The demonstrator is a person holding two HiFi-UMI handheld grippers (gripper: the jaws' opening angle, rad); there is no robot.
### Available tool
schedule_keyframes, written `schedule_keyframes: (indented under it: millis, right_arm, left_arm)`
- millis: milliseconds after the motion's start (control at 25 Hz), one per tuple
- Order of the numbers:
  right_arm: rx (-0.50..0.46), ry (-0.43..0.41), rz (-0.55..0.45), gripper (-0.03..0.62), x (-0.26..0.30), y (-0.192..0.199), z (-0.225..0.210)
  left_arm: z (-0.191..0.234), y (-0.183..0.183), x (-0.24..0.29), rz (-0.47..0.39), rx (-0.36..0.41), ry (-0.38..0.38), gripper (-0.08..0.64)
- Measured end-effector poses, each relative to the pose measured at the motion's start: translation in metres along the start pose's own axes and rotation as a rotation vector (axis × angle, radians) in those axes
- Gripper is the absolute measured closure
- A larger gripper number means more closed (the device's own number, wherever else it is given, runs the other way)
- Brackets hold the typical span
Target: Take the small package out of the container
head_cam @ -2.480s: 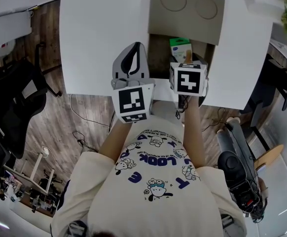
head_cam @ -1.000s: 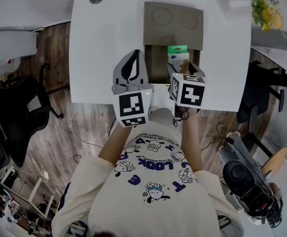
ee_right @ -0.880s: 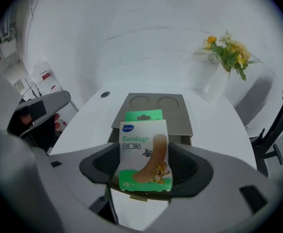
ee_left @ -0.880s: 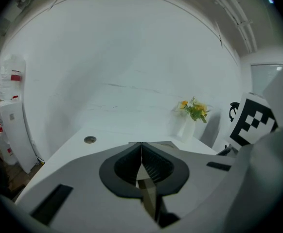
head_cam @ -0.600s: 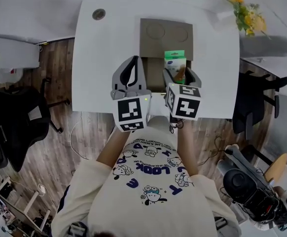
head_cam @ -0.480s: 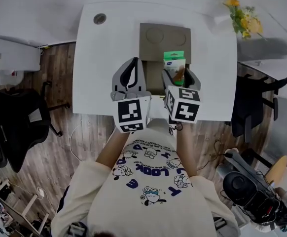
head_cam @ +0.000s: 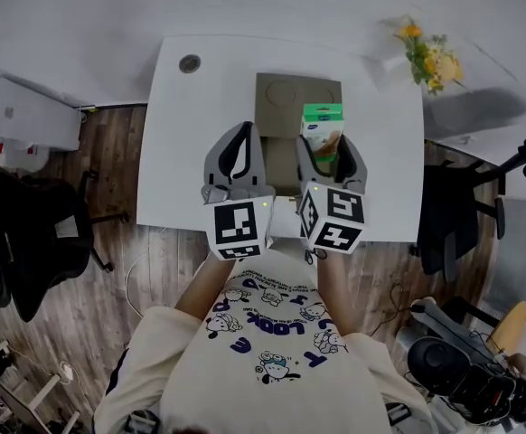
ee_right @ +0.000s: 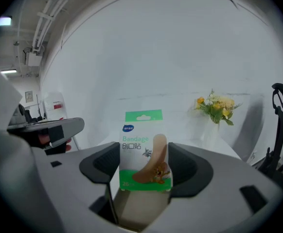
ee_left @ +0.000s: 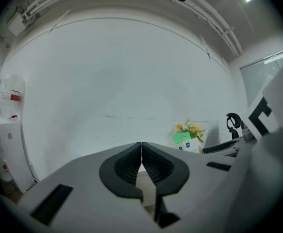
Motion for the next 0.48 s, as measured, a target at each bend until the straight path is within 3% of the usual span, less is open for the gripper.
schedule_keyframes:
  millis: [480]
  right_arm:
    - [0.002, -0.007, -0.225, 0.299, -0.028, -0.025, 0.005]
  left_arm:
    - [-0.006, -0.023, -0.015, -0.076, 0.053, -0.012, 0.545]
Point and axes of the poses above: the fingertips, and each gripper's own axes: x forward along the fingers, z to its left, y out of its underside, the point moved 7 cm from there along -x, backward along the fingers, and after that the axes turned 9 degrees about y, right-handed, at the moved point
